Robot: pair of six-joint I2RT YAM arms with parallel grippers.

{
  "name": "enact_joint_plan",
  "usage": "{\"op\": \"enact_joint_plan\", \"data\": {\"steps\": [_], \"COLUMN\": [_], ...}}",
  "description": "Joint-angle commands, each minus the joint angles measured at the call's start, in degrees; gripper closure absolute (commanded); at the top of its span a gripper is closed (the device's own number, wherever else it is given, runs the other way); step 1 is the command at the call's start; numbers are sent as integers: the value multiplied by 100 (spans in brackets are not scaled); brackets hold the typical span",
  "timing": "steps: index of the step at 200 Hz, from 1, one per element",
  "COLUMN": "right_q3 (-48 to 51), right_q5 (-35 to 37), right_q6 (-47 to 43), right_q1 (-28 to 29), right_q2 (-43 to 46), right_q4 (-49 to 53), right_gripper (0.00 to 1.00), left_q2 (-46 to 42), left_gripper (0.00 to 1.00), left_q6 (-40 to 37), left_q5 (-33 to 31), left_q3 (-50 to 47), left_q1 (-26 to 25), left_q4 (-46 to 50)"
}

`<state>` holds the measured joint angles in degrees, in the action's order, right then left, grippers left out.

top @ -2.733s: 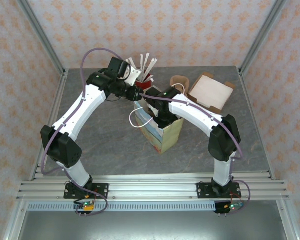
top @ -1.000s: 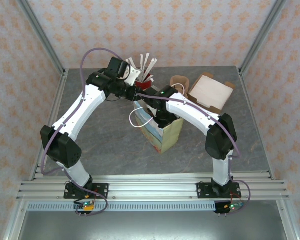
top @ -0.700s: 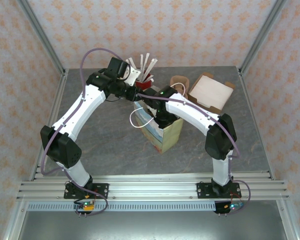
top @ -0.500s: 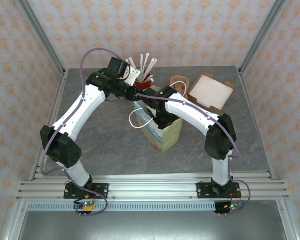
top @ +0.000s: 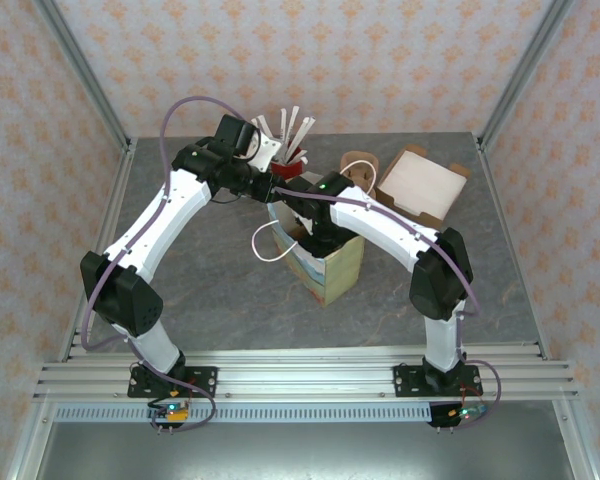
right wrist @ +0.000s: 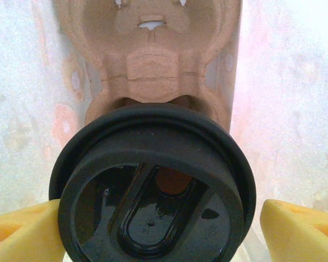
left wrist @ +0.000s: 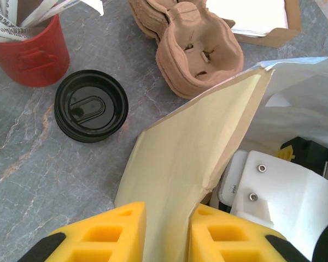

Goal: Pack the takeout coffee

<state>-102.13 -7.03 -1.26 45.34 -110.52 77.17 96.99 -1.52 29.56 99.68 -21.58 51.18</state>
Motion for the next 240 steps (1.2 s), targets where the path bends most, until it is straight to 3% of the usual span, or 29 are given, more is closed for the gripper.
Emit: {"op": "enact_joint_plan", "data": {"steps": [1,85,168,240], "right_q3": [-200,-278,-416,-733], "right_q5": [149,-17,-186,-149], "right_q6": [27,32,42,36], "right_q1": [45,45,45,45], "right_q2": [206,441,529,661], "right_q4": [158,114,79,227], "right_gripper": [10,9,9,8], "left_q2": [-223,-210,-211,-252], "left_gripper": [75,76,92,96], "left_q6": [-4,-15,-134,-197], "left_q5": [-91,-91,-34,-65], "left_q3": [-54,-80,-72,-87], "left_q1": [40,45,32,29], "left_q4": [-48,-47,-43,-33]}}
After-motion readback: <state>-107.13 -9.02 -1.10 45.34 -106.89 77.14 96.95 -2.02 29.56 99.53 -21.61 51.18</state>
